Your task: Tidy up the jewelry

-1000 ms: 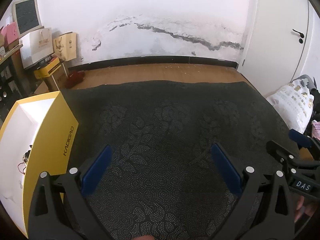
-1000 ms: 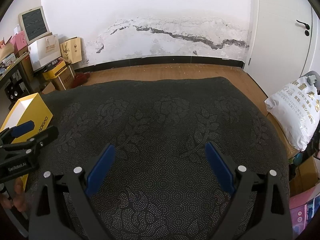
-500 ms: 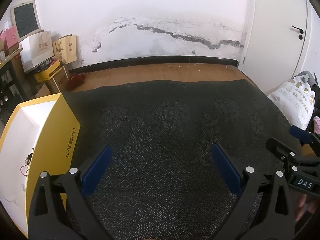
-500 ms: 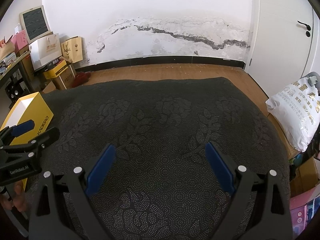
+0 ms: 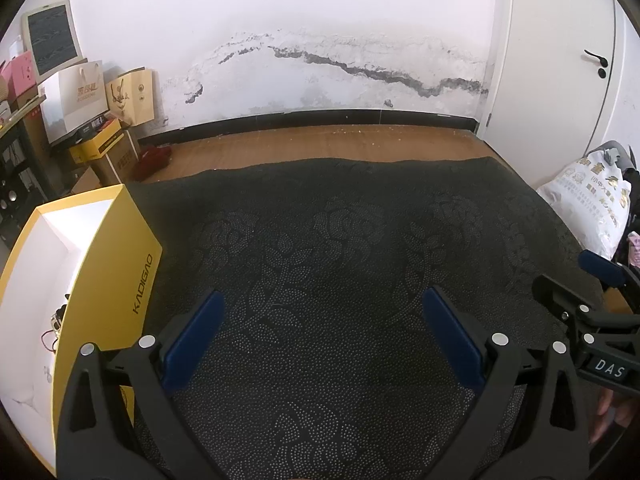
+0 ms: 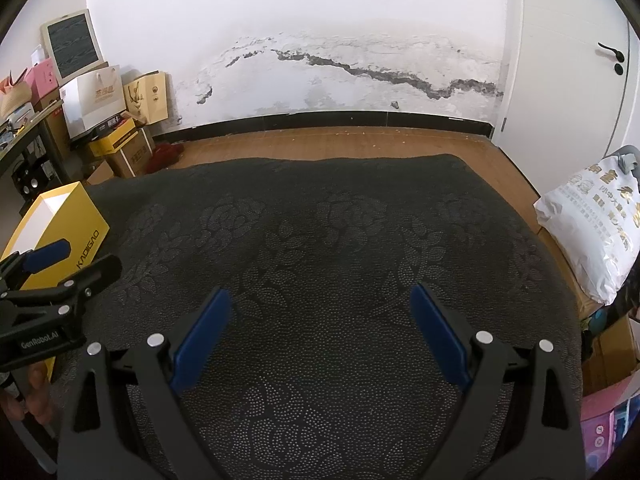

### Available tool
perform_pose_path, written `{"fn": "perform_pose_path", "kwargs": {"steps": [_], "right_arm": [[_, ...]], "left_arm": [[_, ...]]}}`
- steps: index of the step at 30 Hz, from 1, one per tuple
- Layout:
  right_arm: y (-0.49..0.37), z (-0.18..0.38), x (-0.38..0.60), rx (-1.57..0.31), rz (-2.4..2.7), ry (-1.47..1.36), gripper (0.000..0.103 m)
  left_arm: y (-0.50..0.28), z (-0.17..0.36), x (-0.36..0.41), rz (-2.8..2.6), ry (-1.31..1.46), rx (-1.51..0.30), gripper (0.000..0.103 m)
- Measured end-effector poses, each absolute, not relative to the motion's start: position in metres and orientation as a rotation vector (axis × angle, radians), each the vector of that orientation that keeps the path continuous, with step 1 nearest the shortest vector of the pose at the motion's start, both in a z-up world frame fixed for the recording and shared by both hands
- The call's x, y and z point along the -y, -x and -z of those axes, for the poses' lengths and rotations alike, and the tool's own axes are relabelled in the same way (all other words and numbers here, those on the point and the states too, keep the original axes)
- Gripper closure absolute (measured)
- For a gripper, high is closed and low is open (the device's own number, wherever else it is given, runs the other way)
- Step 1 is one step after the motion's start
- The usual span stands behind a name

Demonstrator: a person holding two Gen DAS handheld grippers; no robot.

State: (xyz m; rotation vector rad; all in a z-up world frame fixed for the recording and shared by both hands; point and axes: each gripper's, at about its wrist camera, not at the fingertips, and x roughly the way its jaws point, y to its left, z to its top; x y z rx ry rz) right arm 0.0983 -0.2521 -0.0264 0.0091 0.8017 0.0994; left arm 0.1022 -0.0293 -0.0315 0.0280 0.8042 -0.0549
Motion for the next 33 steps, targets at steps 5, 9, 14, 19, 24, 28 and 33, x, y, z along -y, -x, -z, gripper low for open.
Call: {"fn": "perform_pose_path", "kwargs": {"steps": [5,9,14,19,24,28,33], "right_arm": [[-0.0983,0.0265,0.2522,-0.803,-0.101,-0.009,0.015],[-0.0995,0.0264,0.2507,-0.804,-0.102,-0.009,0.015],[-0.0999,0.0266,0.2510,-0.805,-0.103,-0.007,0.015],[-0.1003,0.0267,0.2506,-0.804,-0.104,-0.007,0.015],[-0.1010,0.0268,0.2498,-0.805,-0.105,-0.007,0.015],[-0.1004,0.0267,0.2503,-0.805,-0.104,-0.005,0.015],[-0.1027,0.0275,0.2487,-0.805,-0.107,-0.005,0.015]], "left_arm": [[-0.1011,0.0314,0.0289,0.055,-0.032,-0.802,0.006],[-0.1012,0.0311,0.0286,0.054,-0.032,-0.804,0.006],[-0.1007,0.0309,0.0283,0.054,-0.036,-0.804,0.006],[-0.0995,0.0315,0.0273,0.052,-0.037,-0.805,0.006],[-0.1002,0.0329,0.0265,0.053,-0.038,-0.808,0.006],[-0.1004,0.0327,0.0252,0.055,-0.038,-0.809,0.006],[-0.1018,0.0328,0.0234,0.051,-0.037,-0.810,0.006]]}}
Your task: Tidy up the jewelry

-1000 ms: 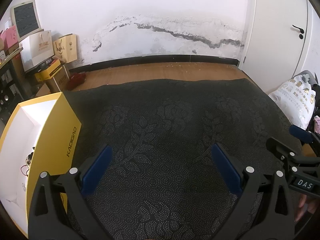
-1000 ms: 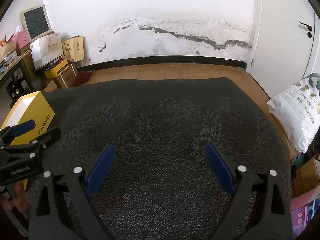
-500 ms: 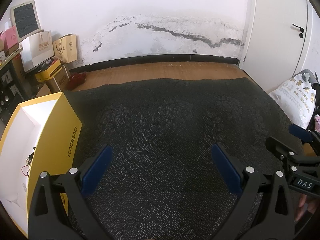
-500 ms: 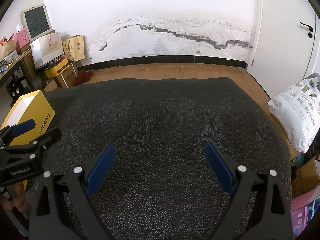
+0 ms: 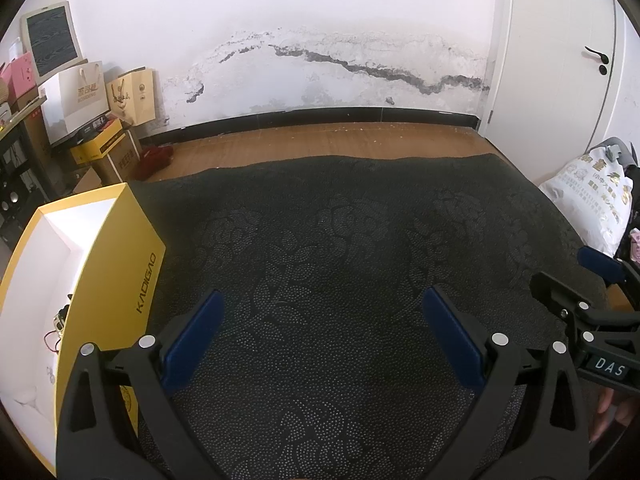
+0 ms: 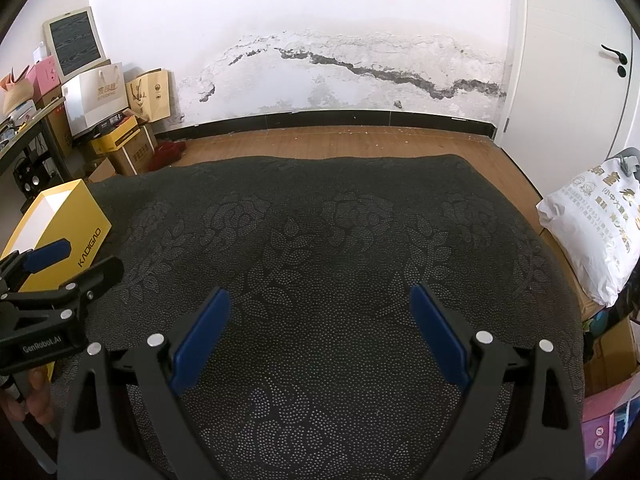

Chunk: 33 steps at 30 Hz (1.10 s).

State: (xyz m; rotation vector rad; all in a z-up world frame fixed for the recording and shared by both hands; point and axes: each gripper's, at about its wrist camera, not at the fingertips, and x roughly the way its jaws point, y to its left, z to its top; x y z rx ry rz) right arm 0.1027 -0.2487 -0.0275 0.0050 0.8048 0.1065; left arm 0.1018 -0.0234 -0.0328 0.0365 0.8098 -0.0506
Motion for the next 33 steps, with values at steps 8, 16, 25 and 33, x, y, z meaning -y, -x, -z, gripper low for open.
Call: {"fn": "perform_pose_path", "kwargs": {"steps": [8,16,25,33], "right_arm": [[-0.103,0.027,0.250,-0.805,-0.111,-0.004,0.015],[-0.104,0.028,0.251,-0.805,-0.113,-0.004,0.015],[-0.104,0.027,0.251,-0.805,-0.113,-0.003,0.015],[-0.105,0.027,0.252,-0.804,-0.113,-0.005,0.015]], "left_arm": [[-0.101,0.034,0.022,0.051,-0.039,-0.810,0.006],[-0.100,0.034,0.020,0.049,-0.041,-0.810,0.006],[-0.101,0.033,0.020,0.062,-0.030,-0.817,0.006],[-0.096,0.029,0.008,0.013,0.048,-0.774,0.006]]}}
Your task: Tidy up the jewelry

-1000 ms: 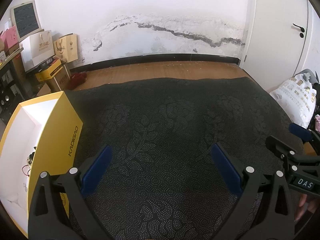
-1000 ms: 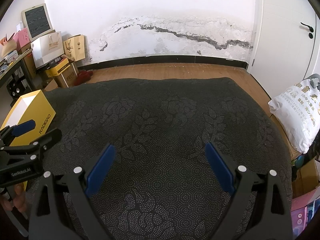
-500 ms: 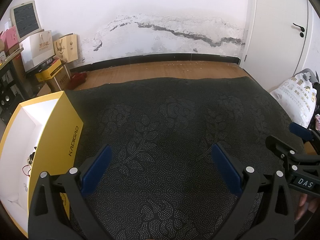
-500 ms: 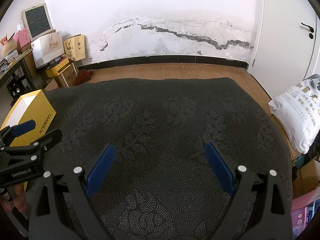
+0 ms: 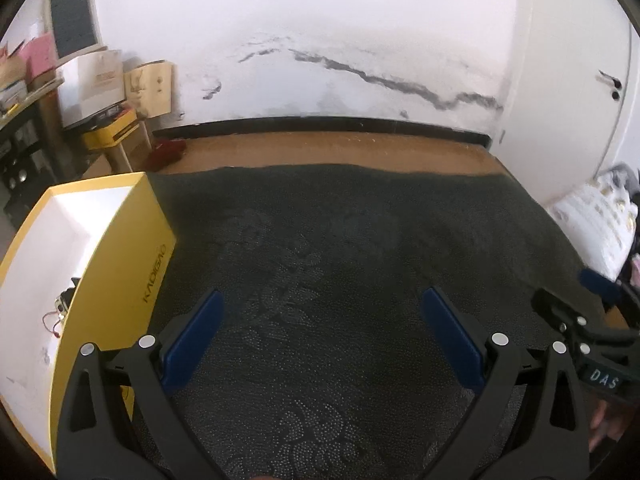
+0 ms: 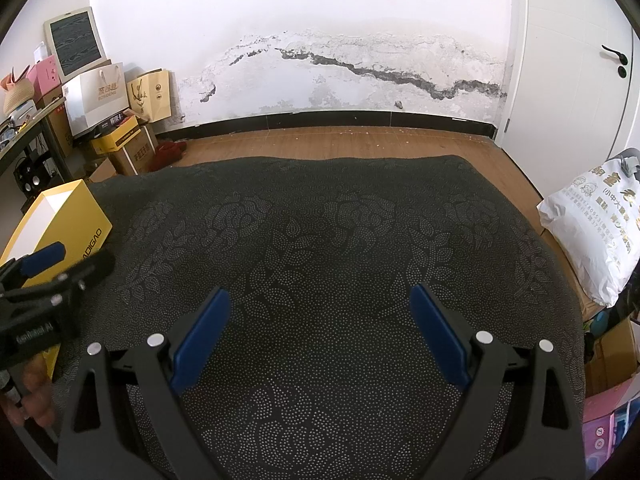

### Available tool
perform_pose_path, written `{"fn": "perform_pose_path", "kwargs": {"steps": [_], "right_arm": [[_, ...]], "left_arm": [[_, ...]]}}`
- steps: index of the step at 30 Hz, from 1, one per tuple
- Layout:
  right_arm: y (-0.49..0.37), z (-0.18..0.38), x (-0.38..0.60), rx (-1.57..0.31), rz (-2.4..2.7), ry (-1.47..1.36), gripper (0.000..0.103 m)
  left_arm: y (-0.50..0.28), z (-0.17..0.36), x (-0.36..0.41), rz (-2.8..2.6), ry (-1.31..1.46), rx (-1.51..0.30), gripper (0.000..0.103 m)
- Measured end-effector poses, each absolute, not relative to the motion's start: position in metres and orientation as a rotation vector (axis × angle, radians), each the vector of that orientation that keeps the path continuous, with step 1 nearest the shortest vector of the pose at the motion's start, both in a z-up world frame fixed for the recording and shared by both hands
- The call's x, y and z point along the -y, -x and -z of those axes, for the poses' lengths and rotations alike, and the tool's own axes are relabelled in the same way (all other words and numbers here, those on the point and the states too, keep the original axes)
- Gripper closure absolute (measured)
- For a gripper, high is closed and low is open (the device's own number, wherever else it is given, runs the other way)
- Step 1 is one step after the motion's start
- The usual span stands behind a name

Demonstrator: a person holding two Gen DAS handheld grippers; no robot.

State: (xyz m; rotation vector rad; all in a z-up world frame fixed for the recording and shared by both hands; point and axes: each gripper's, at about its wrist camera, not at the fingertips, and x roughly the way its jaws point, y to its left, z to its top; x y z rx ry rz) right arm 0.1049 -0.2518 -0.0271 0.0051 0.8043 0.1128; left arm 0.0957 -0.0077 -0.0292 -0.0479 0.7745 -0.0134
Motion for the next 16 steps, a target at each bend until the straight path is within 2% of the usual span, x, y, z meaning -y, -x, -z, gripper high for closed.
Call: {"fn": "perform_pose_path", "kwargs": {"steps": [16], "right_arm": [[-0.1017,0.0268,0.2532,-0.804,-0.111,-0.005,0.015]], "left_arm": [[-0.0971,0.0320,0.0049,-0.007,0.085,-0.811,0.006]]}}
